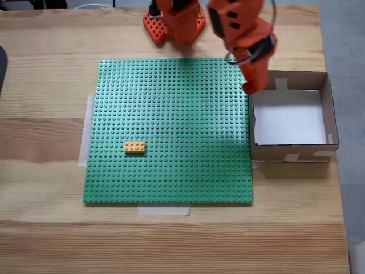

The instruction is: Pick the red lego block and put it in the box.

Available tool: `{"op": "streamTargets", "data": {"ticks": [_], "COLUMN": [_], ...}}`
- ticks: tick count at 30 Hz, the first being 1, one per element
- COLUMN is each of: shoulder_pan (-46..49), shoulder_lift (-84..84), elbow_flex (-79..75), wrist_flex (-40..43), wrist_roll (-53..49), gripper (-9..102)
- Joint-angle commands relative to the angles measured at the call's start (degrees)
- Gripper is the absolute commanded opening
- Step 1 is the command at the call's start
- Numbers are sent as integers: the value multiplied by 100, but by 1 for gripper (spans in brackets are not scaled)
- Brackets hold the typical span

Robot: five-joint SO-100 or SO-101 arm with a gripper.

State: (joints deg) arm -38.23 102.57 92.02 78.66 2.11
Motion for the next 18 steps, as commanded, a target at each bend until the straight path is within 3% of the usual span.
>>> {"op": "streamTargets", "data": {"ticks": [1,18], "shoulder_pan": [-132,-659], "shoulder_lift": [-360,-2602], "elbow_flex": [-580,-3059], "wrist_flex": [149,721], "wrist_roll": [18,211], "gripper": [-1,-1]}}
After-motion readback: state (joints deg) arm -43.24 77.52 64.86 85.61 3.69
